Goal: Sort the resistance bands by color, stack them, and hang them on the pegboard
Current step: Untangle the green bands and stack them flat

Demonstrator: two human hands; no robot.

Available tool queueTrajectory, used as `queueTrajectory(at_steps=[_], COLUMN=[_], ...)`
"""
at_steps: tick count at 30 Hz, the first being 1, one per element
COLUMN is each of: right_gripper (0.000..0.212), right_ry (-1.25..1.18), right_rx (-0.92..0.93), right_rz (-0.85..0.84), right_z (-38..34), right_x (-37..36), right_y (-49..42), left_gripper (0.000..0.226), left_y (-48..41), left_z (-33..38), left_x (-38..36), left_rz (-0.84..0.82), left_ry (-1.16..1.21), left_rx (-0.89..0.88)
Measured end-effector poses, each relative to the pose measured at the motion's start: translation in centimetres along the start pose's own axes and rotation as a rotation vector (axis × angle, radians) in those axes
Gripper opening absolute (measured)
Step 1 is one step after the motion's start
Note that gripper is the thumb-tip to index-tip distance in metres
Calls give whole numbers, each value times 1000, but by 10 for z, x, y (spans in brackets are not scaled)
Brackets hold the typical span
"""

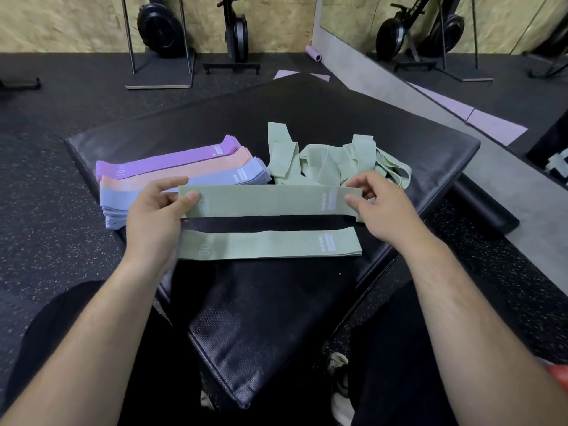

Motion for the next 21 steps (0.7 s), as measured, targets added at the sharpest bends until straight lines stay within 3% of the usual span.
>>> queueTrajectory(at_steps=[6,13,21], right_gripper=[17,16,16], right_ry=[-99,-6,127], right_rx=[-41,-34,63], right_rz=[-80,-189,-251], right_z=[5,7,7], right_x=[7,-8,-24], right_y=[24,32,30], left_gripper=[20,25,34], left_y=[6,18,18], left_z=[-4,-8,-16], left_x=[15,15,17], left_rz=[-43,-86,-155], left_ry=[-300,-687,-909], left_rx=[-65,-159,-229])
Point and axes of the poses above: each hand's wrist, its own y-axis away from the middle knuckle, its own x-axis out of the back of the hand, z = x × y, the point moved 8 cm from there along -y, towards the middle knuckle, and after that the axes turned 2 degrees about z, right-handed, at the moved point
